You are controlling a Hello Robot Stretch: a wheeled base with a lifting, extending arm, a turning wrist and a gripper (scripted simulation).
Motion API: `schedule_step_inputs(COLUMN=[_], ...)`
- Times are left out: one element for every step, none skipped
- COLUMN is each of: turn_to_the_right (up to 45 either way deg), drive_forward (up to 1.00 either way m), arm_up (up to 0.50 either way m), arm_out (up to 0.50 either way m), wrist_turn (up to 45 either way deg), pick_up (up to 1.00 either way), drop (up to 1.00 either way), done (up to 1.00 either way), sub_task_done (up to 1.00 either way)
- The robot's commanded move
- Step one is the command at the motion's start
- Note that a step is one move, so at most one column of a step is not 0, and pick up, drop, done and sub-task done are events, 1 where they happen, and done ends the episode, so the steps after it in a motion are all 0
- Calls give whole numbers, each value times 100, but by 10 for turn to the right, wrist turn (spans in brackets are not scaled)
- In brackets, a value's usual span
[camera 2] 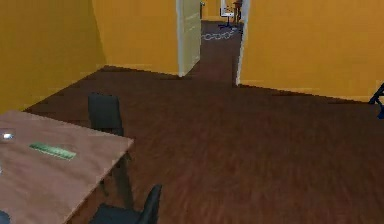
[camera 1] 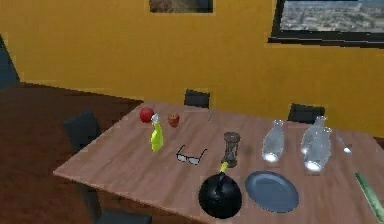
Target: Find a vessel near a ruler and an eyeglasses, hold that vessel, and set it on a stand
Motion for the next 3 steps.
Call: schedule_step_inputs(turn_to_the_right=[0,-450,-90], drive_forward=[30,0,0], arm_up=[0,0,0], arm_out=[0,0,0], wrist_turn=[0,0,0], pick_up=[0,0,0], drop=[0,0,0], done=[0,0,0], sub_task_done=[0,0,0])
